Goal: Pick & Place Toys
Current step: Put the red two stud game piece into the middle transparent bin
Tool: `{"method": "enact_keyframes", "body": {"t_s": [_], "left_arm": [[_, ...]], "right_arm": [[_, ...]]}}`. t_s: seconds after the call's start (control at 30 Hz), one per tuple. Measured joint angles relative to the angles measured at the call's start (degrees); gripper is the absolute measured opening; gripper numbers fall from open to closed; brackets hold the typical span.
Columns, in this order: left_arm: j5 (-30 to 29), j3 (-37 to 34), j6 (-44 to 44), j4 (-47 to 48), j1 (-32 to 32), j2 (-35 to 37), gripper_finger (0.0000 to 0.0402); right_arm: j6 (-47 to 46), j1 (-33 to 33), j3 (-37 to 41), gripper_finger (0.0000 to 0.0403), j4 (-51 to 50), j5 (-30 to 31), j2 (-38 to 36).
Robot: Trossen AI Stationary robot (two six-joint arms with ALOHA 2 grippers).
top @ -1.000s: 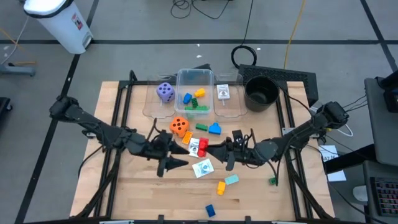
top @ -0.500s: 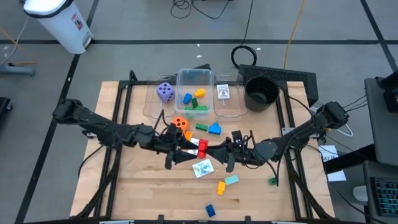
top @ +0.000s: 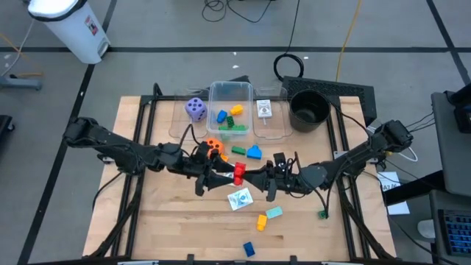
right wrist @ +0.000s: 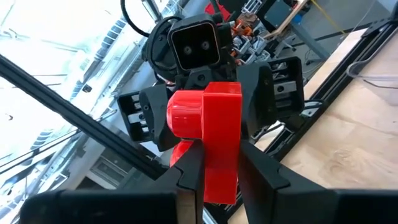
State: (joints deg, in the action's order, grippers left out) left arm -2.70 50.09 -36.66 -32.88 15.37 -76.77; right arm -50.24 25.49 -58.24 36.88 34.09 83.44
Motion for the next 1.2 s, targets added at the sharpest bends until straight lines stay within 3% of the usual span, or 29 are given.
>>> {"method": "enact_keyframes", "body": {"t_s": [1.03, 1.2], "left_arm": [[4.22, 0.04, -5.88, 3.08, -2.00, -2.52, 0.0261], [4.22, 0.04, -5.86, 3.11, -2.00, -2.52, 0.0231]], "right_arm": [[-1.81, -1.44, 0.02, 0.0059, -3.79, -1.25, 0.07], [-1.81, -1.61, 0.02, 0.0059, -3.75, -1.30, 0.07]]}}
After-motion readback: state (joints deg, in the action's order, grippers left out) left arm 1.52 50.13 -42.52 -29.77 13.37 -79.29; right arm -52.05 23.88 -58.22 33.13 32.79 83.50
